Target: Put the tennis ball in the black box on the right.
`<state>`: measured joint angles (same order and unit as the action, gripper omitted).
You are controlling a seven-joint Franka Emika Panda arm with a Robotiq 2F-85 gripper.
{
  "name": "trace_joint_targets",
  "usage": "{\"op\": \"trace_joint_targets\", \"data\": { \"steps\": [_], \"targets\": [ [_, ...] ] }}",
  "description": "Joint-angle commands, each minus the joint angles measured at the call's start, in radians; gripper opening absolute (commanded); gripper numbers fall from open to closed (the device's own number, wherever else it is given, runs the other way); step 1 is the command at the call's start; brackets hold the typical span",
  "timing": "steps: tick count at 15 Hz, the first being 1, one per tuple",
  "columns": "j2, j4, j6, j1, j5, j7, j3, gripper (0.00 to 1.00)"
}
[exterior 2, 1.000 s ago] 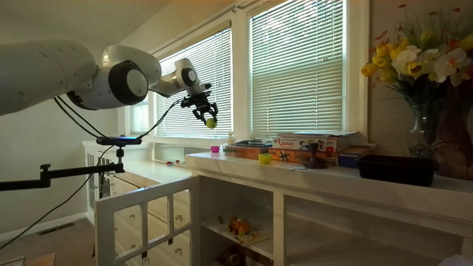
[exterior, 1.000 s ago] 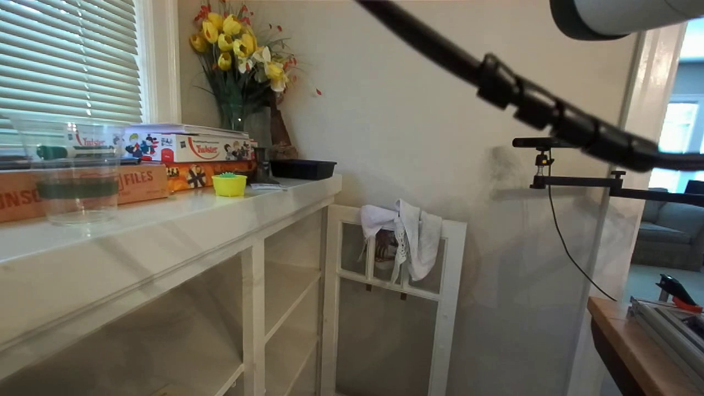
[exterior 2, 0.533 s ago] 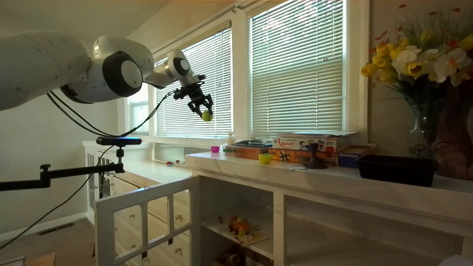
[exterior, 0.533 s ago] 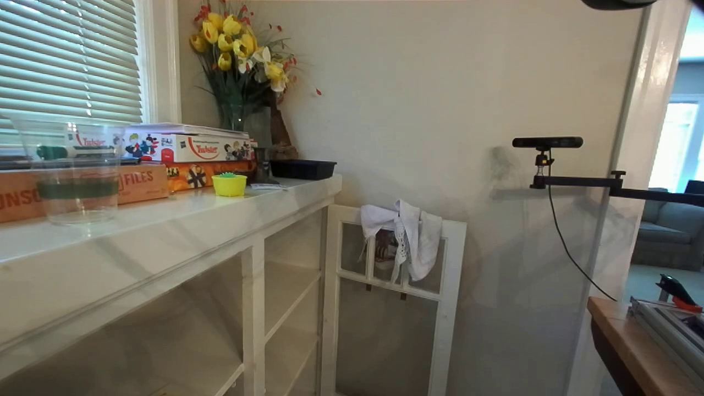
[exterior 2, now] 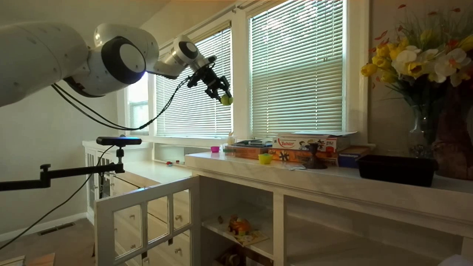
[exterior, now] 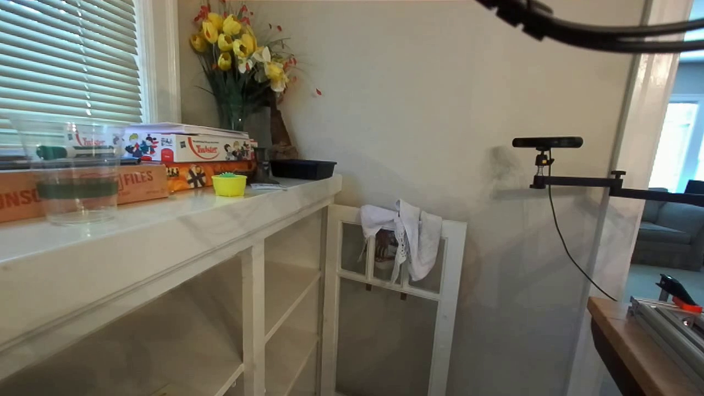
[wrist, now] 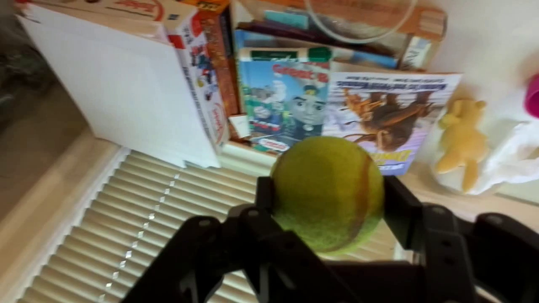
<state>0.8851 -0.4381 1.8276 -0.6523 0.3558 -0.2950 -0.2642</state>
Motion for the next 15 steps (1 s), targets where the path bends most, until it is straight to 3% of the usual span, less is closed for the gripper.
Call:
{"op": "trace_joint_targets", "data": {
  "steps": [1, 8, 15],
  "targets": [
    [-0.057, 0.000, -0.087, 0.002, 0.089, -0.113, -0.051, 0.41],
    [-0.118, 0.001, -0.164, 0.053, 0.120, -0.360, -0.080, 0.41],
    [-0.171, 0.001, -0.136, 0.153, 0.096, -0.417, -0.047, 0.41]
  ]
}}
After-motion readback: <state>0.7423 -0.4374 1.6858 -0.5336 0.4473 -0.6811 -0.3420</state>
